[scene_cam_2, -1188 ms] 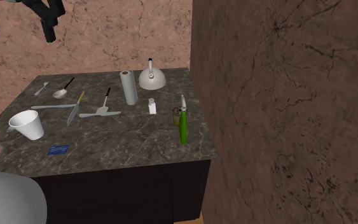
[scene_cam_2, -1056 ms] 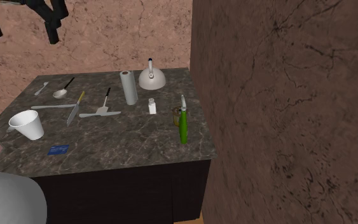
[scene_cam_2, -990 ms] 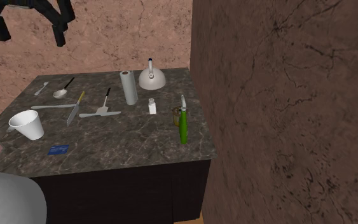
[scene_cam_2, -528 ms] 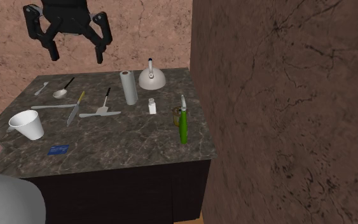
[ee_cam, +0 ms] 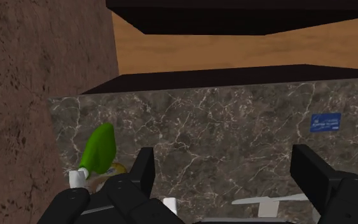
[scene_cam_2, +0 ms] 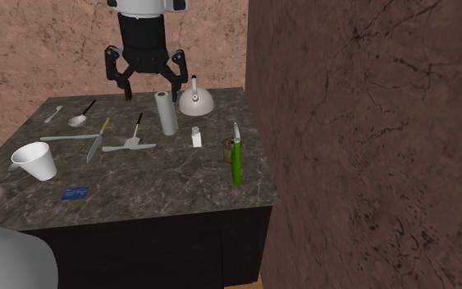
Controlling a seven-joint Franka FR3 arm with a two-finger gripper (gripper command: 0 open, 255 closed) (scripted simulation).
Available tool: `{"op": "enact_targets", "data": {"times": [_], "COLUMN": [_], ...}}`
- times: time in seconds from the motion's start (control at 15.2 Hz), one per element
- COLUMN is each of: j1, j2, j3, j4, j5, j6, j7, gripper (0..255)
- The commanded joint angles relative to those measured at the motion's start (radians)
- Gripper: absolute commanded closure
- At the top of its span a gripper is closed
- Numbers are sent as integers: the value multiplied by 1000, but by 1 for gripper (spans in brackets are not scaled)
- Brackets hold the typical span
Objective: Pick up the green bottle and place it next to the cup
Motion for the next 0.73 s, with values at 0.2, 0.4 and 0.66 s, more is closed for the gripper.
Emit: {"op": "enact_targets", "data": {"times": [0.2, 0.4, 0.66], "j1": [-8, -14, -30], "j2": [187, 302, 458], "j3": [-51, -76, -97], "j4": [67, 119, 205], "j5": [11, 33, 79], "j6": [124, 186, 253], "j7": [-76, -126, -196], "gripper": [0, 0, 0]}}
